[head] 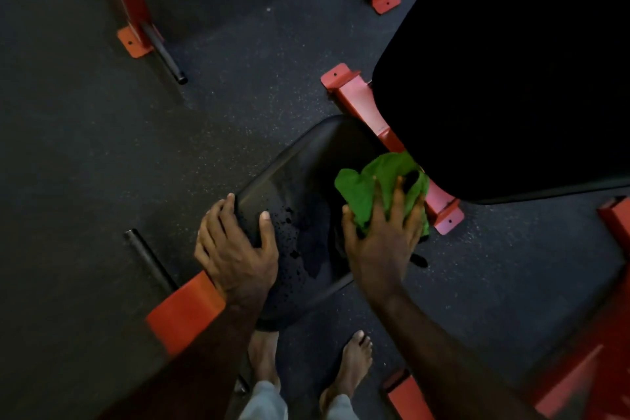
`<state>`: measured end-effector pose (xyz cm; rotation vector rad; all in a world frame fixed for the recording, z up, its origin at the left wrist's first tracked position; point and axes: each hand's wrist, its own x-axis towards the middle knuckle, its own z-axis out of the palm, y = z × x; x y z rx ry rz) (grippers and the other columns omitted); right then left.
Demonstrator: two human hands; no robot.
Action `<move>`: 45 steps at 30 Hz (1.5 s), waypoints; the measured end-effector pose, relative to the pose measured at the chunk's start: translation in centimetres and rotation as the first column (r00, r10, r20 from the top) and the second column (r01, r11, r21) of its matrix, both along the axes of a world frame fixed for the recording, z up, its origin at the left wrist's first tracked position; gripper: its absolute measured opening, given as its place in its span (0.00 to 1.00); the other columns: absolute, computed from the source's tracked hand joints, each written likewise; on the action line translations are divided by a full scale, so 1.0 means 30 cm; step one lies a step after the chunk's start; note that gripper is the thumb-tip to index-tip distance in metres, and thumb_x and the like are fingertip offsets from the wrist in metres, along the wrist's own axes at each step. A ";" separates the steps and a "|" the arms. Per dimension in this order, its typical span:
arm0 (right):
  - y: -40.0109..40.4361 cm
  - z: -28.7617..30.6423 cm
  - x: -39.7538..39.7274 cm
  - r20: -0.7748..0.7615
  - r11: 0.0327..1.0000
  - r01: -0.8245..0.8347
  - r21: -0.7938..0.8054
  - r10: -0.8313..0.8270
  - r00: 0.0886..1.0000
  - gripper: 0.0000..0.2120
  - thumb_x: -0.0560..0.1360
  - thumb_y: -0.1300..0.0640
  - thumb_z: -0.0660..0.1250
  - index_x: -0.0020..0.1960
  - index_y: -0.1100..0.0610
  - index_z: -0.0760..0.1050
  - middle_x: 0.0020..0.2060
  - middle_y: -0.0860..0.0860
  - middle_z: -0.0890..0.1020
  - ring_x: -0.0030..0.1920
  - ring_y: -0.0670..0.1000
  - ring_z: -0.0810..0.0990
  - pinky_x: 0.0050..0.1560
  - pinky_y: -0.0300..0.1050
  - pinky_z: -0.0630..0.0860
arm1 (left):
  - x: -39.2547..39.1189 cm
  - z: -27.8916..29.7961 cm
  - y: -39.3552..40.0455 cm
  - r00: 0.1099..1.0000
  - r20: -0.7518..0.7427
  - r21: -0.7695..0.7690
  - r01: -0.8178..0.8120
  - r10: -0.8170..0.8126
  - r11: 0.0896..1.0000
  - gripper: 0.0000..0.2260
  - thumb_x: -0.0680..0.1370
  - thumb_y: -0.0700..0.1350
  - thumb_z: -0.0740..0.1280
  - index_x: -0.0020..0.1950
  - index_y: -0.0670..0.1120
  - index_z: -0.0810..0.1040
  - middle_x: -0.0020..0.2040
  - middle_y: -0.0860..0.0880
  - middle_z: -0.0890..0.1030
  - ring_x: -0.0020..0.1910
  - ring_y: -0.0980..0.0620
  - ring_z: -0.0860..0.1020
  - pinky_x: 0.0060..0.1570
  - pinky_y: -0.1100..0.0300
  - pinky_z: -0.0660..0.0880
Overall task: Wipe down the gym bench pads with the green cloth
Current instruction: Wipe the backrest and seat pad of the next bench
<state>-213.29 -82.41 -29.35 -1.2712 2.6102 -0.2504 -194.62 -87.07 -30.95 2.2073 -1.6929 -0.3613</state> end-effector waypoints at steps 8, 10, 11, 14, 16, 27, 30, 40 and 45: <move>0.062 -0.016 -0.073 -0.027 0.998 -0.044 -0.035 0.043 0.999 0.35 0.80 0.32 0.58 0.82 0.47 0.62 0.83 0.52 0.57 0.82 0.65 0.53 0.76 0.73 0.59 | 0.000 -0.004 -0.002 1.000 0.009 -0.001 -0.003 0.003 1.000 0.26 0.82 0.62 0.62 0.75 0.49 0.70 0.72 0.48 0.73 0.74 0.46 0.69 0.70 0.43 0.64; 0.041 -0.005 0.025 0.000 0.999 0.033 0.016 -0.033 0.999 0.36 0.80 0.31 0.56 0.83 0.46 0.59 0.84 0.53 0.54 0.82 0.66 0.48 0.77 0.73 0.54 | 0.001 -0.005 -0.001 1.000 0.012 -0.007 0.005 -0.005 1.000 0.26 0.82 0.62 0.62 0.75 0.49 0.70 0.72 0.48 0.73 0.73 0.46 0.69 0.70 0.43 0.64; 0.043 -0.009 0.053 -0.016 0.997 -0.073 0.034 0.073 0.997 0.36 0.80 0.30 0.55 0.83 0.44 0.57 0.84 0.53 0.53 0.82 0.66 0.48 0.78 0.73 0.52 | 0.003 -0.005 -0.003 1.000 0.011 -0.009 0.007 -0.007 1.000 0.26 0.82 0.62 0.62 0.75 0.49 0.70 0.72 0.48 0.73 0.73 0.46 0.69 0.70 0.43 0.64; 0.076 -0.017 -0.040 -0.088 0.904 -0.425 0.040 0.427 0.900 0.36 0.80 0.30 0.57 0.83 0.43 0.59 0.84 0.51 0.56 0.82 0.66 0.52 0.78 0.70 0.54 | 0.003 -0.001 -0.001 1.000 0.003 -0.004 0.002 -0.002 1.000 0.26 0.81 0.62 0.62 0.75 0.49 0.70 0.72 0.47 0.73 0.74 0.45 0.69 0.70 0.43 0.64; 0.080 -0.020 -0.090 -0.098 0.961 -0.276 -0.016 0.273 0.957 0.35 0.80 0.31 0.60 0.82 0.45 0.62 0.83 0.52 0.59 0.81 0.65 0.55 0.76 0.71 0.59 | -0.002 0.003 -0.003 1.000 -0.002 -0.009 0.000 0.000 1.000 0.26 0.81 0.61 0.63 0.75 0.49 0.70 0.72 0.47 0.73 0.74 0.45 0.69 0.70 0.43 0.64; 0.088 -0.034 -0.054 -0.008 0.997 0.024 -0.076 -0.024 1.000 0.35 0.79 0.31 0.61 0.80 0.48 0.65 0.82 0.55 0.59 0.81 0.67 0.53 0.76 0.71 0.59 | -0.005 0.006 -0.004 1.000 -0.003 -0.009 0.004 -0.004 1.000 0.25 0.81 0.60 0.65 0.75 0.49 0.70 0.72 0.48 0.73 0.73 0.45 0.69 0.70 0.43 0.64; 0.041 -0.017 0.054 0.241 0.914 0.390 -0.114 -0.355 0.903 0.37 0.79 0.33 0.64 0.83 0.48 0.60 0.84 0.54 0.49 0.82 0.67 0.47 0.78 0.63 0.49 | 0.000 0.007 -0.001 1.000 0.001 0.000 0.003 -0.003 1.000 0.25 0.81 0.60 0.65 0.75 0.49 0.70 0.72 0.48 0.73 0.74 0.46 0.69 0.71 0.42 0.64; 0.078 -0.022 -0.052 0.088 0.985 0.150 -0.091 -0.142 0.986 0.36 0.79 0.31 0.60 0.80 0.49 0.64 0.82 0.55 0.57 0.80 0.69 0.55 0.74 0.72 0.62 | -0.004 0.005 -0.002 1.000 0.001 -0.025 0.000 0.000 1.000 0.25 0.81 0.60 0.65 0.74 0.49 0.71 0.72 0.48 0.74 0.73 0.45 0.70 0.70 0.42 0.64; 0.065 -0.026 0.065 0.018 0.997 -0.069 0.034 0.068 0.998 0.36 0.79 0.30 0.55 0.83 0.44 0.56 0.84 0.53 0.50 0.82 0.68 0.44 0.77 0.72 0.48 | 0.000 0.006 0.000 1.000 -0.001 -0.026 0.010 -0.010 1.000 0.25 0.81 0.60 0.64 0.74 0.49 0.70 0.71 0.48 0.74 0.73 0.45 0.70 0.69 0.42 0.65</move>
